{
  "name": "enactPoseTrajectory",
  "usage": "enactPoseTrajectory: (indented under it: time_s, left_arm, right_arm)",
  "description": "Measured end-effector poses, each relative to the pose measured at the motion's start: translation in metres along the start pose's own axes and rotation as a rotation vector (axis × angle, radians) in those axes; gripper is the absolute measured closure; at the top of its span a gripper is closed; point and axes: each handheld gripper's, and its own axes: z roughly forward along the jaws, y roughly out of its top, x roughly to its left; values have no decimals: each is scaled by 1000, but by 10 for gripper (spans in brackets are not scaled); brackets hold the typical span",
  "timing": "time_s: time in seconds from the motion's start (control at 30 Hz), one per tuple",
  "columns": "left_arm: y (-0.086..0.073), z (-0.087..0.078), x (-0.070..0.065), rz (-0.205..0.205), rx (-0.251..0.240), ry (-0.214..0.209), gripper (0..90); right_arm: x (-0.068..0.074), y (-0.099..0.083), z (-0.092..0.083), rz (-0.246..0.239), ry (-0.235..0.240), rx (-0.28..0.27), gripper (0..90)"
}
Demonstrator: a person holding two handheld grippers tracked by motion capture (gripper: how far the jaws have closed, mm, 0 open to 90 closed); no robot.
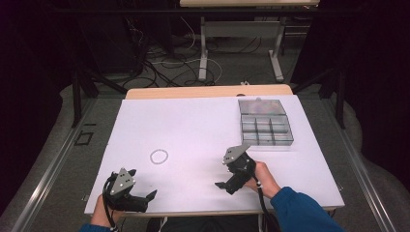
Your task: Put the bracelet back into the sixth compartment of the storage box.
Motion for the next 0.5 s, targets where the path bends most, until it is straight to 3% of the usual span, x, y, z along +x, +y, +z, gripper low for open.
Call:
enactPoseTrajectory:
  time_s: [0.5]
  left_arm:
    - [1,1,-1,0,-7,1,1]
  right_arm:
    - [-4,35,35,-32,43,-28,0]
